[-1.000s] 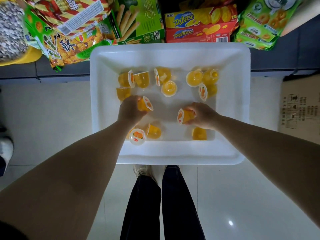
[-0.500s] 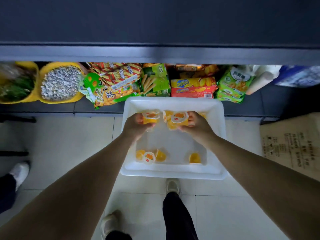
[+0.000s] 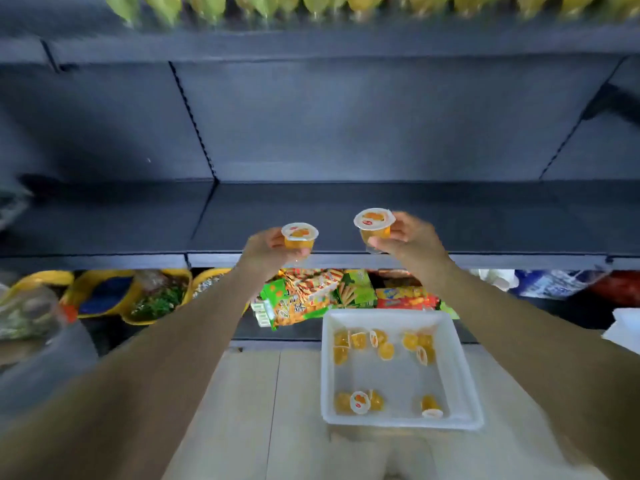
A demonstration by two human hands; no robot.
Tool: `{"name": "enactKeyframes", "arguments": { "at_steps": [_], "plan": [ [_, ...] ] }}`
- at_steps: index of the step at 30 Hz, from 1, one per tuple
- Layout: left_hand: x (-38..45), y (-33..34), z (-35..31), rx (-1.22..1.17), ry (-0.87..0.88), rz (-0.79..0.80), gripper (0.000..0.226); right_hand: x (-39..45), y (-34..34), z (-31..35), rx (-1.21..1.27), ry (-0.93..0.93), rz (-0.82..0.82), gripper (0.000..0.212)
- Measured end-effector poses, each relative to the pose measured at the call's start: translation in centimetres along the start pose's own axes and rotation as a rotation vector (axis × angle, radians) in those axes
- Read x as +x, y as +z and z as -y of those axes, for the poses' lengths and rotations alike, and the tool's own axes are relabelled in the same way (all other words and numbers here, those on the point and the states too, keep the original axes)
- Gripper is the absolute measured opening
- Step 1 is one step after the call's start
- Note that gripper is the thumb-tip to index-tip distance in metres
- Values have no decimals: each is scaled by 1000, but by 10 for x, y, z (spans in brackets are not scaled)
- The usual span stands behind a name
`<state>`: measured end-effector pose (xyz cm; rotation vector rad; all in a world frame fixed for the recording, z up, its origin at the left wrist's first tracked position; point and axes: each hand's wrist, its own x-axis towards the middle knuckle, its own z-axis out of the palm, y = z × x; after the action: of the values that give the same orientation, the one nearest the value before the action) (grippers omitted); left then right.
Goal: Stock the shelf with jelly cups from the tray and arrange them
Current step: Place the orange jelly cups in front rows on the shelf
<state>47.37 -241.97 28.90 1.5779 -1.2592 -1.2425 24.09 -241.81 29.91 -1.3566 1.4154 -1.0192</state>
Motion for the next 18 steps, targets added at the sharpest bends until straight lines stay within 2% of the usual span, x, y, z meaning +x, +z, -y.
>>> {"name": "enactKeyframes", "arguments": {
  "at_steps": [6,10,13,18],
  "plan": [
    [-65,-129,-117,31,211,-66,33,-43,43,164,81,-168,-104,33],
    [-87,-190,-179,18,317,-128,35,-54,70,246,104,-257,-146,41],
    [-87,-228,-215,18,377,-189,42,-50,89,298,119,-317,-149,41],
    [-52,-272,-245,-9,402,-256,33,-8,121,347,98,-370,-134,50]
  ]
}}
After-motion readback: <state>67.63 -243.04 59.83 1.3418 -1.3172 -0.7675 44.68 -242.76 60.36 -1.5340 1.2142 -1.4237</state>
